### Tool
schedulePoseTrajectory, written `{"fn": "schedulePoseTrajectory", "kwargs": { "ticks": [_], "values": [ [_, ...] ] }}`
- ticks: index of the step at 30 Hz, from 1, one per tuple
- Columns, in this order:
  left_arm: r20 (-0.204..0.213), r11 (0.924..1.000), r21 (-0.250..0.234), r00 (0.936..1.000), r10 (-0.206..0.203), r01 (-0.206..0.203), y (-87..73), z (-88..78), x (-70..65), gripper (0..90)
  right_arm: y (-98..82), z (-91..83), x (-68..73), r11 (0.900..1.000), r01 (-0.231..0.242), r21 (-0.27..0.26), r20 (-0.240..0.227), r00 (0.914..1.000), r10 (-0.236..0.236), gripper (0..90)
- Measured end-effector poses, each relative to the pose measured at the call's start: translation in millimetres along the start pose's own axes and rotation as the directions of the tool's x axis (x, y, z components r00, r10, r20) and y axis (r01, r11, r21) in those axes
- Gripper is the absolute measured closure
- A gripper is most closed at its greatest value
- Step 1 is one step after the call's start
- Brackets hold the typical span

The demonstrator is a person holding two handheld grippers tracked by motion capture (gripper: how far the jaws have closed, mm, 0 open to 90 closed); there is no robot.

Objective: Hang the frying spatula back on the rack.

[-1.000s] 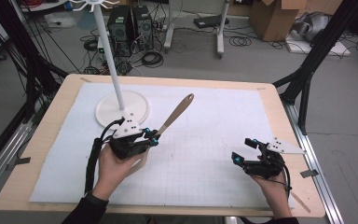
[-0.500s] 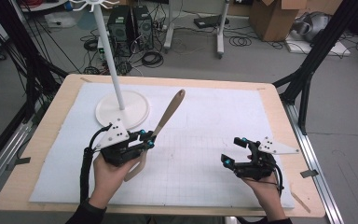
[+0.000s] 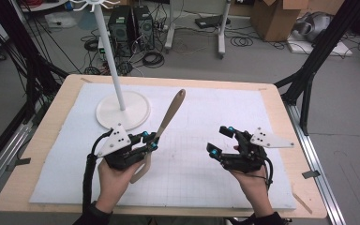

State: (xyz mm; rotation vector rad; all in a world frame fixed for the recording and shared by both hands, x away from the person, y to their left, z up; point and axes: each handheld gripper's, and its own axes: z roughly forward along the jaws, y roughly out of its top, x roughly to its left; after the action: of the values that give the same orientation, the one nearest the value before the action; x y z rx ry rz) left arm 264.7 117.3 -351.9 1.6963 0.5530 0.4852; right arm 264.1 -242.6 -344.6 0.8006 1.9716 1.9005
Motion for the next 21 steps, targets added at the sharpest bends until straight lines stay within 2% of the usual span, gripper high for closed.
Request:
{"fn": "schedulePoseTrajectory", "kwargs": {
  "ticks": [1, 6, 8, 12, 13, 14, 16, 21],
  "values": [
    [0.003, 1.0000, -0.006, 1.0000, -0.002, 0.002, 0.2, 0.9, -1.7, 77.6, 6.7, 8.2, 5.7, 1.000, 0.013, -0.001, 0.000, 0.9999, -0.013, 21.6],
    [-0.013, 0.9997, -0.025, 0.9999, 0.006, -0.007, 1.2, 0.9, -5.9, 77.7, 17.4, 24.2, 16.6, 1.000, 0.001, -0.018, 0.002, 1.0000, -0.001, 24.9],
    [-0.013, 0.9993, -0.036, 0.9999, 0.006, -0.007, 2.1, 1.2, -7.8, 77.6, 23.5, 36.4, 24.3, 1.000, -0.008, -0.016, 0.009, 0.9999, 0.009, 26.8],
    [-0.024, 0.9988, -0.045, 0.9996, 0.018, -0.019, 2.8, 1.9, -12.1, 77.6, 30.0, 49.3, 33.3, 1.000, -0.016, -0.015, 0.005, 0.9999, 0.016, 29.4],
    [-0.028, 0.9984, -0.051, 0.9994, 0.020, -0.022, 3.0, 2.2, -13.4, 77.6, 33.6, 58.3, 38.5, 1.000, -0.015, 0.003, 0.012, 0.9998, 0.015, 32.2],
    [-0.028, 0.9984, -0.051, 0.9994, 0.020, -0.022, 3.0, 2.2, -13.4, 77.6, 33.6, 58.3, 38.5, 1.000, -0.015, 0.003, 0.012, 0.9998, 0.015, 32.2],
    [-0.026, 0.9981, -0.059, 0.9995, 0.018, -0.019, 3.2, 2.8, -15.0, 77.6, 37.6, 68.8, 43.6, 1.000, -0.018, 0.012, 0.015, 0.9997, 0.018, 35.4],
    [-0.036, 0.9969, -0.067, 0.9986, 0.039, -0.041, 3.4, 5.7, -21.8, 77.6, 44.9, 81.5, 50.5, 0.999, -0.046, 0.019, 0.015, 0.9988, 0.046, 41.0]
  ]
}}
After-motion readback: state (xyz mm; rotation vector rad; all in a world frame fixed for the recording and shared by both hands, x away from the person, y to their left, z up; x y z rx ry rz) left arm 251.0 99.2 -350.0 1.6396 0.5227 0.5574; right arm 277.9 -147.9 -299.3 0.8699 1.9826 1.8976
